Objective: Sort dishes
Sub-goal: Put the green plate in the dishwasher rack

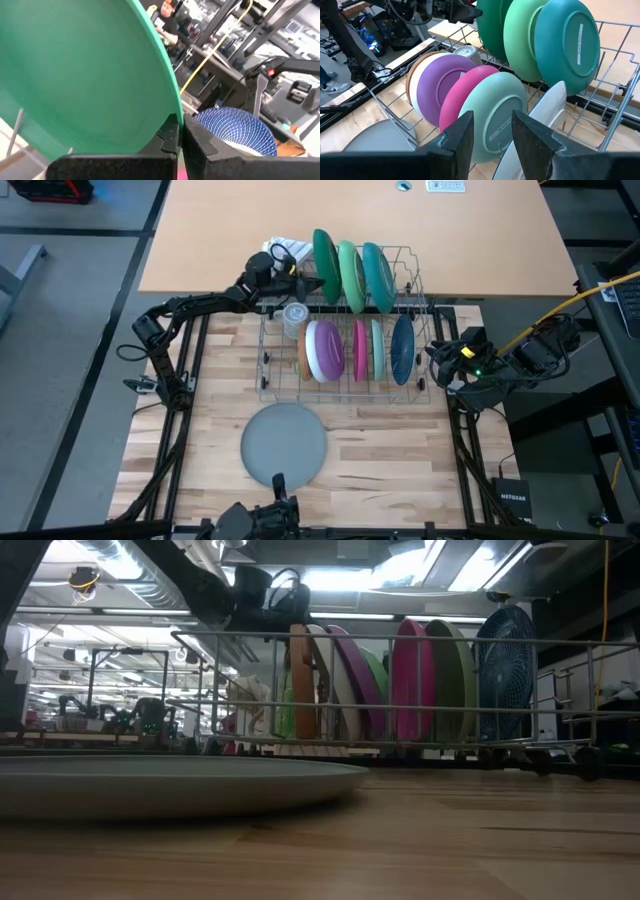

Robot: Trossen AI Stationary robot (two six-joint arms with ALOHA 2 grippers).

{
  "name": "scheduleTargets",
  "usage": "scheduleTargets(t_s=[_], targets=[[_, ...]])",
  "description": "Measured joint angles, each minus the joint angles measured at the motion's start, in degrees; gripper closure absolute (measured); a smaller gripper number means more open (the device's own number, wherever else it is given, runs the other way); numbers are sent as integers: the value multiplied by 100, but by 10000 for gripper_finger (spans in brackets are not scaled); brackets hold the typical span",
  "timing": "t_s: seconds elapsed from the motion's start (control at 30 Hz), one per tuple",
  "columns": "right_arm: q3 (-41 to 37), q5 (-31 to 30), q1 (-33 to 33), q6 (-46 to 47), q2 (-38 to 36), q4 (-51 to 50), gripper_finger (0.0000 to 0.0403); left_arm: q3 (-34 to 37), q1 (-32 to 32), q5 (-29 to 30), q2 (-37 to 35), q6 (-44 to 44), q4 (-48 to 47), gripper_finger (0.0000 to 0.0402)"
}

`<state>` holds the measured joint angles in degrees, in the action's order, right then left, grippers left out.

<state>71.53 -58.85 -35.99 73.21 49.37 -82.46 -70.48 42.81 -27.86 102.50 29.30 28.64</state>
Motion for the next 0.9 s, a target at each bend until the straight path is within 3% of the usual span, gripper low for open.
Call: scheduleTargets(t_s=[0.33, 0.7, 0.9], targets=[[0, 0, 0, 0, 0, 3, 267, 0, -2, 21, 0, -198, -433, 385], [0, 0, 0, 2, 0, 9, 267, 0, 20, 227, 0, -291, -740, 292], [0, 123, 0, 4, 0, 11, 267, 0, 243, -97, 0, -146, -724, 275]])
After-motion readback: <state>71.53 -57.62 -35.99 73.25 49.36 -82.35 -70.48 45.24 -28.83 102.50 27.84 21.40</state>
